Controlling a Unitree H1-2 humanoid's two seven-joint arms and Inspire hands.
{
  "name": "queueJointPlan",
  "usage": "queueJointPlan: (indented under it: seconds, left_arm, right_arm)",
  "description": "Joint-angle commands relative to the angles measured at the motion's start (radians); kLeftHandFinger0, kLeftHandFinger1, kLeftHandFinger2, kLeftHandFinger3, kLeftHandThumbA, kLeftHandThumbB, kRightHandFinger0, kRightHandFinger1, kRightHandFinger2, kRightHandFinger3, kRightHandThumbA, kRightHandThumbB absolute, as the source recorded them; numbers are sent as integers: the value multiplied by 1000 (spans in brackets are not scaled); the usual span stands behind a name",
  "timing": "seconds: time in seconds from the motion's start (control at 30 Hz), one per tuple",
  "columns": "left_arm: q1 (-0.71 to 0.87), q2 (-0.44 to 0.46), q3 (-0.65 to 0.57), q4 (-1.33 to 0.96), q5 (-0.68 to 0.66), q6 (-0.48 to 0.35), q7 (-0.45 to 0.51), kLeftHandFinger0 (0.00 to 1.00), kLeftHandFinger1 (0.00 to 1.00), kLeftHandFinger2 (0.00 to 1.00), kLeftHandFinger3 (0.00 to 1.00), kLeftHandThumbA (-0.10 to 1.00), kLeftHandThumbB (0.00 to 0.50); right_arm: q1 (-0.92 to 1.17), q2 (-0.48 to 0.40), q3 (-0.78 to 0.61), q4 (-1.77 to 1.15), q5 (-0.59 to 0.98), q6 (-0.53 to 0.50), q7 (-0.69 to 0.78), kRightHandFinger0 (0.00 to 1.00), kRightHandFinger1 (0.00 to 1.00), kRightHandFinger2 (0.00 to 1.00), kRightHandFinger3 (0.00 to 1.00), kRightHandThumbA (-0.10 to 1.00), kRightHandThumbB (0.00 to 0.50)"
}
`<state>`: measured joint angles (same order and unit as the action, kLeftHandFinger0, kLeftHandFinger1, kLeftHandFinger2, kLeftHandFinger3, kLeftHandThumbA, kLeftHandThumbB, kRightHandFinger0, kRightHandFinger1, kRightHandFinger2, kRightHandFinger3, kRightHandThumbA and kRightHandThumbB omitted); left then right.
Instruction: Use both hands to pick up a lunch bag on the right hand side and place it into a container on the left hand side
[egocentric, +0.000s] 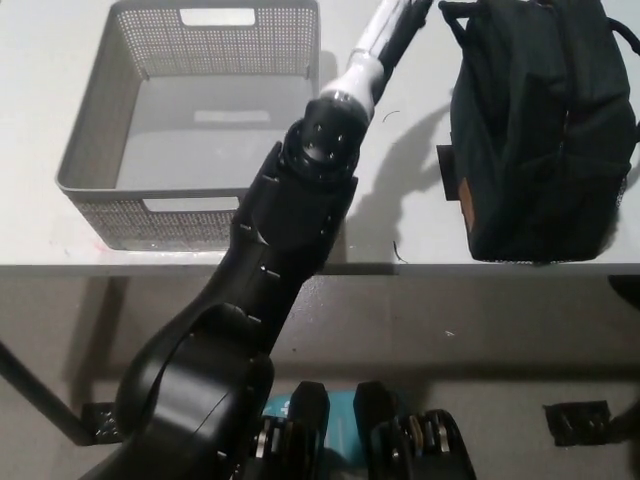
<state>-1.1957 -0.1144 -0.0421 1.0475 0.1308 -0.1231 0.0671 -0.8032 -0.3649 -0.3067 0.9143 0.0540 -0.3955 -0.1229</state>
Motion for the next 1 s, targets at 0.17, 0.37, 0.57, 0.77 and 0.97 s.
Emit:
queueJointPlan:
  seconds: [0.17, 0.37, 0.57, 0.77, 0.97]
  left_arm:
    - [-8, -53, -66, 102, 45, -116, 54, 1000, 1000, 1000, 1000, 1000, 295]
    - [36, -95, -132, 179, 79, -145, 80, 1000, 1000, 1000, 1000, 1000, 342]
    - [45, -113, -181, 216, 102, -136, 89, 1000, 1000, 1000, 1000, 1000, 353]
    - [-10, -154, -204, 233, 99, -65, 14, 1000, 1000, 1000, 1000, 1000, 353]
    - [-54, -176, -211, 210, 91, 18, -37, 1000, 1000, 1000, 1000, 1000, 354]
  right_arm:
    - [-97, 26, 1, 129, 73, -75, 60, 1000, 1000, 1000, 1000, 1000, 239]
    - [-127, 69, -24, 245, 132, -74, 103, 1000, 1000, 1000, 1000, 1000, 197]
    - [-122, 159, -93, 219, 265, -3, 221, 1000, 1000, 1000, 1000, 1000, 120]
    - [-44, 318, -114, -30, 425, 200, 347, 1000, 1000, 1000, 1000, 1000, 114]
    - [19, 410, -61, -312, 433, 338, 215, 1000, 1000, 1000, 1000, 1000, 119]
